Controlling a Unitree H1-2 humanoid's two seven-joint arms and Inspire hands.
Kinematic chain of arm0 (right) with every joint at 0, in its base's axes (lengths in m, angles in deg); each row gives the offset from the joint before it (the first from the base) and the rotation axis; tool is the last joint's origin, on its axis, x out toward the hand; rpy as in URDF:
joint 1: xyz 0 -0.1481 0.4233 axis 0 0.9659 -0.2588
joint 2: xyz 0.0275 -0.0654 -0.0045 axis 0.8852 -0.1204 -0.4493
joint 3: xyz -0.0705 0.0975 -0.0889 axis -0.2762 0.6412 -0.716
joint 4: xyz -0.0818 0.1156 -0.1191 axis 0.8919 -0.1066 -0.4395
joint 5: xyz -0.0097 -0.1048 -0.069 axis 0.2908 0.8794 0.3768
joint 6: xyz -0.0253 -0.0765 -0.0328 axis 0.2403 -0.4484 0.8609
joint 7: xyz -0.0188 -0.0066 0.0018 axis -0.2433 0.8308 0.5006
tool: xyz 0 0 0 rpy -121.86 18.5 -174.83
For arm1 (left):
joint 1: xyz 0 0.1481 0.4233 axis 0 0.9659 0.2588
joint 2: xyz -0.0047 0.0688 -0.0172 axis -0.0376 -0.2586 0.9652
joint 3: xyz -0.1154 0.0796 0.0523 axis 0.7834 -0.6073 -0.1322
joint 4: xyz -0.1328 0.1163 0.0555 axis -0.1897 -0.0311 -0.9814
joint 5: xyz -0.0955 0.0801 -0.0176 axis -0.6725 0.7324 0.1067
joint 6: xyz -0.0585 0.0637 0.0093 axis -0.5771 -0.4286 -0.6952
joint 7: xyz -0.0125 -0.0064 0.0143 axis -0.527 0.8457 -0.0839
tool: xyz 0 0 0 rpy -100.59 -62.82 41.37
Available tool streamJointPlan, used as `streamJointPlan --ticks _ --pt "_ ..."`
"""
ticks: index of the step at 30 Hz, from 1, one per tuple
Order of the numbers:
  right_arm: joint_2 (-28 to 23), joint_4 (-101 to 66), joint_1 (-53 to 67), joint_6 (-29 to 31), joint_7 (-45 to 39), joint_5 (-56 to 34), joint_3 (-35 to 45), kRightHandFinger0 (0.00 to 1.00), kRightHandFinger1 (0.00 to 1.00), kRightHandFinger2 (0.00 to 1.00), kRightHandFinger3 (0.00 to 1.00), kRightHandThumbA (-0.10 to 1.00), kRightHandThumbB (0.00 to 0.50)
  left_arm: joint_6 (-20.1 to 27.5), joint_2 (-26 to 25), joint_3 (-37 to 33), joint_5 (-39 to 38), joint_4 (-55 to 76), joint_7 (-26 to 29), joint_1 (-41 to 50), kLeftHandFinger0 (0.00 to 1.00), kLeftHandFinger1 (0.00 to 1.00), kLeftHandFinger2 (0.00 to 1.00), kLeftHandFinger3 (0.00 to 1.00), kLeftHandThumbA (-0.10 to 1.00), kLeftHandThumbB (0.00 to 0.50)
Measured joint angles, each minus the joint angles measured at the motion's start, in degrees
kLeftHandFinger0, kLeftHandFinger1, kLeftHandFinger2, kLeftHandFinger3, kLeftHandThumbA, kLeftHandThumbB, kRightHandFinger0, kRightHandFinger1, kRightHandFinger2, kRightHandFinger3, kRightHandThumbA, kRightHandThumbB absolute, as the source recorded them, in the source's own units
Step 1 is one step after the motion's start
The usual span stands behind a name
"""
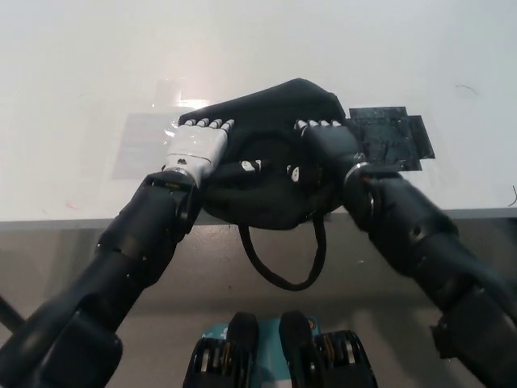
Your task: A soft travel bag is kept infront of the robot in the middle of the desk and the robot uses both its hands to press it to reduce its size
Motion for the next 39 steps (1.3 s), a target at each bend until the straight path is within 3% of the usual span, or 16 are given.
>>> streamJointPlan --ticks 8,12,19,24,28,29,30,35,39 --pt "1.1 1.5 2.0 0.0 6.5 1.8 -2.2 1.0 1.0 1.0 1.0 1.0 0.226 0.7 0.7 -1.1 -0.1 -2.0 3.7 0.9 1.0 1.0 1.0 1.0 1.0 0.234" --pt "1.2 1.8 2.5 0.0 7.9 2.1 -2.3 1.0 1.0 1.0 1.0 1.0 0.207 0.8 1.1 -1.7 -0.1 -2.6 5.1 1.3 1.0 1.0 1.0 1.0 1.0 0.248" --pt "0.8 1.6 1.6 0.2 8.1 2.0 -1.0 1.0 1.0 1.0 1.0 1.0 0.221 0.7 0.7 -2.4 -0.3 -1.2 5.7 1.3 1.0 1.0 1.0 1.0 1.0 0.252" --pt "-1.1 -2.8 1.7 0.4 6.8 1.3 2.3 1.0 1.0 1.0 1.0 1.0 0.223 0.4 -1.5 -2.4 -0.8 6.1 3.1 2.5 1.0 1.0 1.0 1.0 1.0 0.245" --pt "-5.6 -12.5 2.3 -0.5 3.7 0.7 6.6 1.0 1.0 1.0 1.0 1.0 0.211 0.2 -4.2 -1.9 -1.5 15.2 -0.9 3.4 1.0 1.0 1.0 1.0 1.0 0.255" --pt "-6.5 -15.1 2.4 -0.8 2.9 0.4 7.5 1.0 1.0 1.0 1.0 1.0 0.172 0.2 -4.7 -1.7 -1.7 17.2 -1.7 3.4 1.0 1.0 1.0 1.0 1.0 0.247" --pt "-7.2 -17.5 2.5 -1.1 2.3 0.0 8.4 1.0 1.0 1.0 1.0 1.0 0.172 0.1 -5.0 -1.6 -1.9 18.7 -2.3 3.4 1.0 1.0 1.0 1.0 1.0 0.239" --pt "-9.9 -28.0 3.3 -2.6 -0.1 -1.2 12.5 1.0 1.0 1.0 1.0 1.0 0.211 -0.3 -5.8 -0.4 -2.3 25.8 -5.0 3.4 1.0 1.0 1.0 1.0 1.0 0.235" --pt "-11.6 -37.0 4.9 -4.3 -2.3 -2.3 15.3 1.0 1.0 1.0 1.0 1.0 0.21 -0.5 -6.1 1.0 -2.7 31.5 -7.3 3.4 1.0 1.0 1.0 1.0 1.0 0.258"
